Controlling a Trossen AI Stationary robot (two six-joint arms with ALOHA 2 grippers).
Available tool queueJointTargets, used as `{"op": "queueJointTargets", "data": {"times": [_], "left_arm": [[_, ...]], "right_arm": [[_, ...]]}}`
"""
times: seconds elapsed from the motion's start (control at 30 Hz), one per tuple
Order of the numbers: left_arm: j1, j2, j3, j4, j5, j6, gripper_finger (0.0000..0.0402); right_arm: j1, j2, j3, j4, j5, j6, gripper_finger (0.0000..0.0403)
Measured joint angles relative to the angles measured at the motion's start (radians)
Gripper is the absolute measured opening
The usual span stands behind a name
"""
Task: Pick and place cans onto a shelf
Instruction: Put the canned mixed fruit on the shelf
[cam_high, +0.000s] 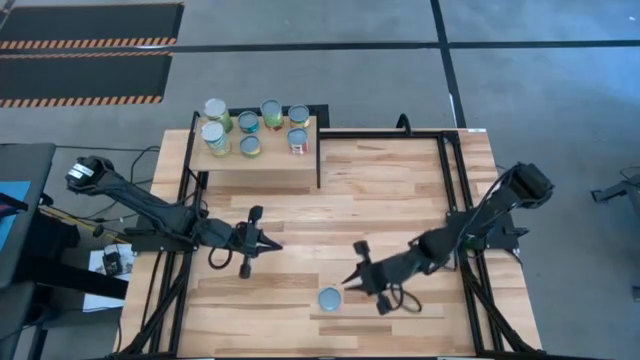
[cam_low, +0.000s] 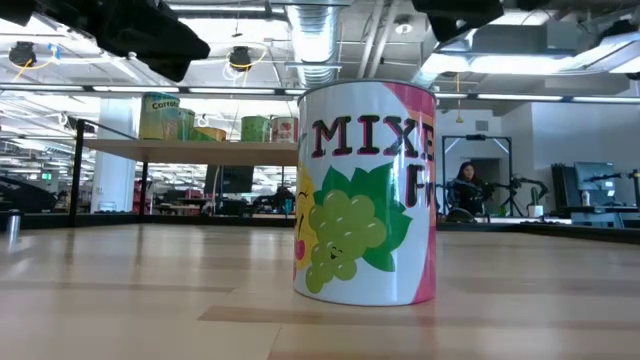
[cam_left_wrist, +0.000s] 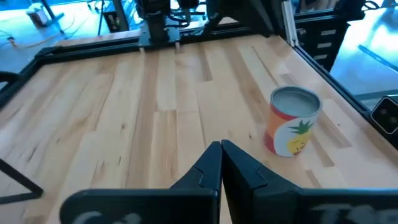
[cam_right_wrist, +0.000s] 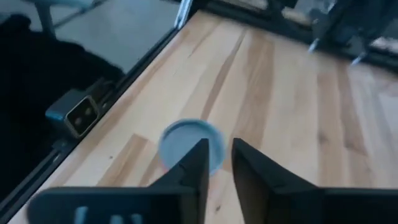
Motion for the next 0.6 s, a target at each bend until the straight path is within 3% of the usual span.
{"op": "queueJointTargets", "data": {"times": [0.37, 0.6], "left_arm": [[-0.004, 0.000, 0.000, -0.002, 0.070, -0.006, 0.0000], [-0.004, 0.000, 0.000, -0.010, 0.102, -0.032, 0.0000]], "right_arm": [[0.044, 0.174, 0.285, -0.369, 0.029, 0.104, 0.0188], [0.050, 0.301, 0.440, -0.601, 0.026, 0.066, 0.0225]]}}
